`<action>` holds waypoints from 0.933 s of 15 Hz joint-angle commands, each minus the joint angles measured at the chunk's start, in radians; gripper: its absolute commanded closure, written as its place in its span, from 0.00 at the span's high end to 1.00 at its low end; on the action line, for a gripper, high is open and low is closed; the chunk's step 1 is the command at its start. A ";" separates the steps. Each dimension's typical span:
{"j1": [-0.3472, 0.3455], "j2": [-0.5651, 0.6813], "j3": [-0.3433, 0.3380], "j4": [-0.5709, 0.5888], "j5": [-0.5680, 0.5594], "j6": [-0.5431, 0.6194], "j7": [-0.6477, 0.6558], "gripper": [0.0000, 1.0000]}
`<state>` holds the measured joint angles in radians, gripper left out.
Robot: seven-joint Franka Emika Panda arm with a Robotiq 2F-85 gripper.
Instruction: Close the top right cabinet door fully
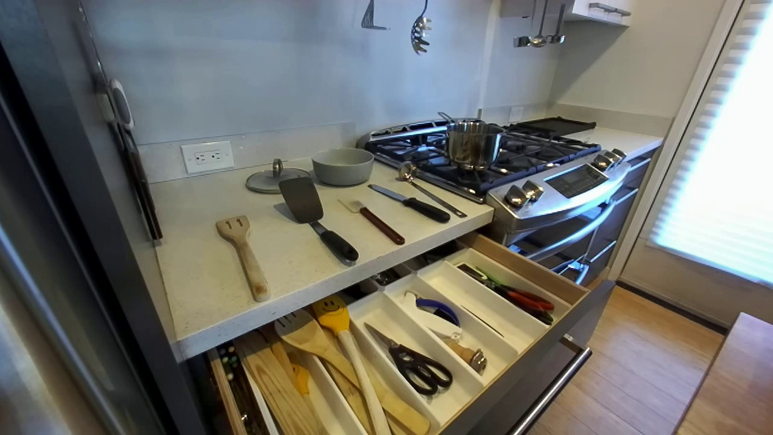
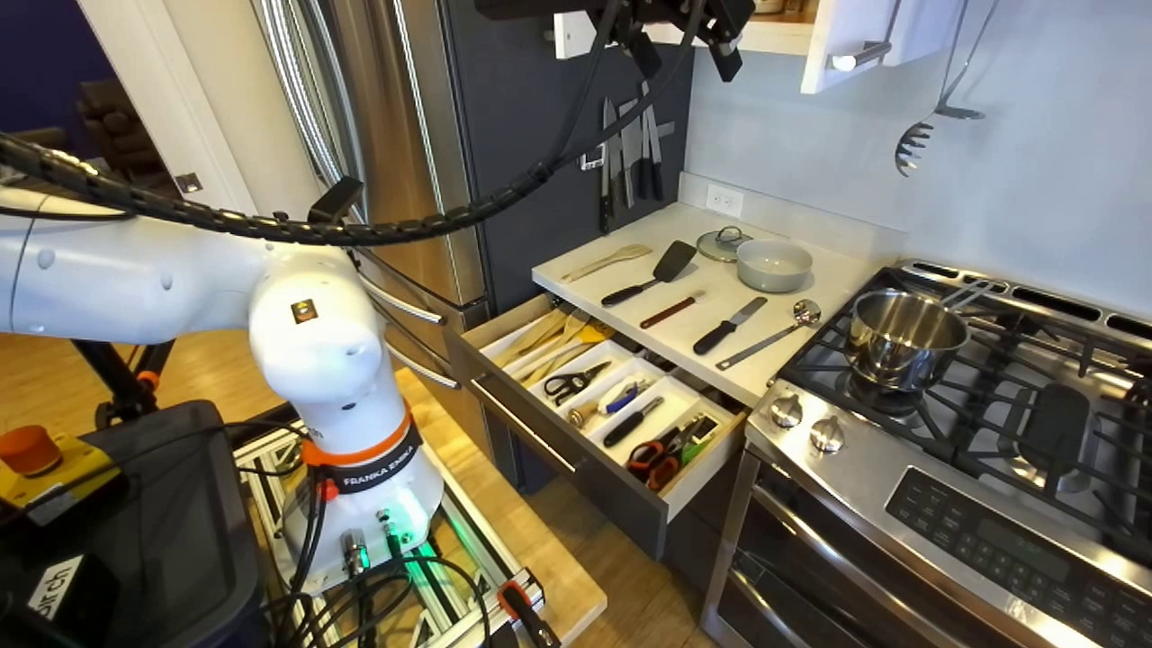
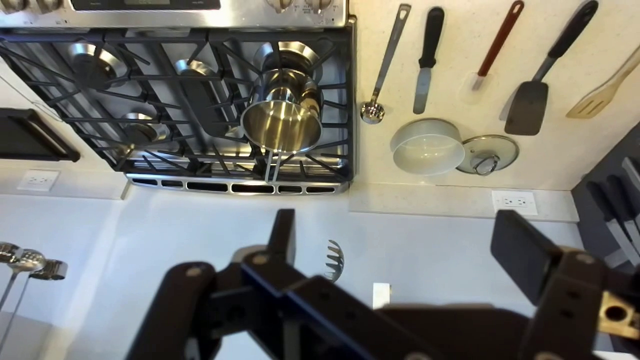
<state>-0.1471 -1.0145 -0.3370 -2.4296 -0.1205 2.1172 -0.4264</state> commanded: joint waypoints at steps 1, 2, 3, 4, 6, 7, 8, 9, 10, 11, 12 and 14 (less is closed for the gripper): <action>0.077 0.058 -0.022 0.036 0.047 0.077 0.026 1.00; 0.108 0.089 -0.031 0.061 0.076 0.103 0.022 1.00; 0.147 0.153 -0.038 0.106 0.096 0.153 0.011 1.00; 0.184 0.203 -0.048 0.149 0.122 0.183 0.002 1.00; 0.246 0.304 -0.068 0.243 0.167 0.229 -0.012 1.00; 0.268 0.357 -0.074 0.296 0.184 0.254 -0.016 1.00; 0.287 0.412 -0.084 0.352 0.206 0.274 -0.018 1.00; 0.284 0.459 -0.087 0.400 0.223 0.298 -0.003 1.00; 0.275 0.500 -0.087 0.434 0.236 0.319 0.009 1.00; 0.273 0.533 -0.095 0.461 0.259 0.319 0.003 1.00; 0.285 0.560 -0.107 0.496 0.296 0.303 -0.021 1.00; 0.296 0.613 -0.130 0.549 0.381 0.277 -0.059 1.00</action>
<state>0.1245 -0.4848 -0.4225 -1.9780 0.1530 2.4356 -0.4272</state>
